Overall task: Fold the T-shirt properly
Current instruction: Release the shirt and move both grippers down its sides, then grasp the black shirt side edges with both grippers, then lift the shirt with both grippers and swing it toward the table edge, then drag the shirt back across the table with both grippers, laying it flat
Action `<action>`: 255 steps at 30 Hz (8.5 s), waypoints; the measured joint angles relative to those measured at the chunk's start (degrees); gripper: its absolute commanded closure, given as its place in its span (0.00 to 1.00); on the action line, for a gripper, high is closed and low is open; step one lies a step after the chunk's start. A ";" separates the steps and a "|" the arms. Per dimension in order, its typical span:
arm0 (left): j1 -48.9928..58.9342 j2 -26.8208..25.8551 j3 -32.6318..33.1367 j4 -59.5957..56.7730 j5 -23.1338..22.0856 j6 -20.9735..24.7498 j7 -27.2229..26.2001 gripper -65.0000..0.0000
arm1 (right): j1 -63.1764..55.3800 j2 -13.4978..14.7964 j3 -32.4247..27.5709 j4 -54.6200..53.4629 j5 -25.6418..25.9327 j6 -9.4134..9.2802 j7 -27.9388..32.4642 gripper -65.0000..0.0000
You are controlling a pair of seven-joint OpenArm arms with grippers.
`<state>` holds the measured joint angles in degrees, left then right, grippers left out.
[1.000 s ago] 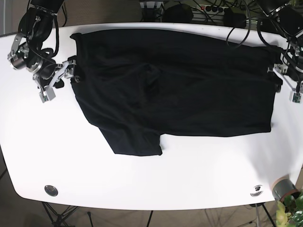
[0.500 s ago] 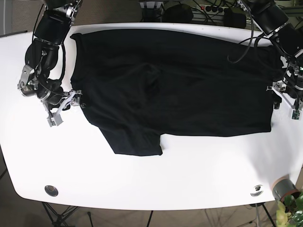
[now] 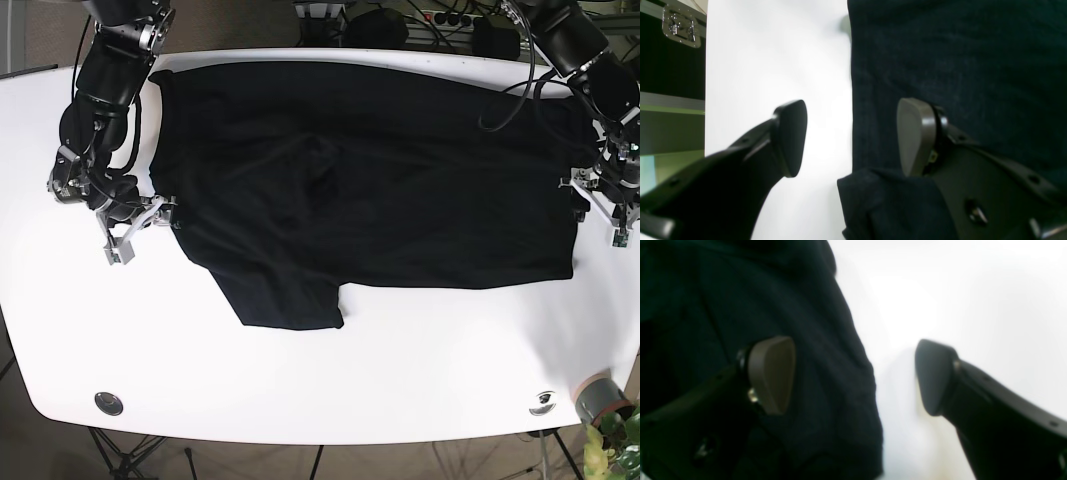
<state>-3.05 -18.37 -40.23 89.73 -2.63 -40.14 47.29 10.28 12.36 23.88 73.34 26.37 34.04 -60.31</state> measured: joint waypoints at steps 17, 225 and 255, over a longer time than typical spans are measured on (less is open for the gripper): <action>-10.19 -2.49 0.02 -16.13 0.57 2.16 -2.14 0.38 | -1.42 -3.76 -2.93 0.17 0.87 0.42 2.71 0.68; 12.00 -2.10 0.04 9.20 -10.10 -0.26 3.67 0.34 | -34.49 -1.25 17.75 34.88 32.61 4.37 -16.61 0.18; 16.22 -2.16 4.33 -13.00 -9.66 4.22 -27.23 0.42 | -29.03 -5.55 15.63 33.31 2.45 -3.93 -11.43 0.19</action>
<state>13.17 -20.53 -35.90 76.73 -12.29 -35.92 20.05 -18.74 6.81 39.51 106.65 28.82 30.11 -71.75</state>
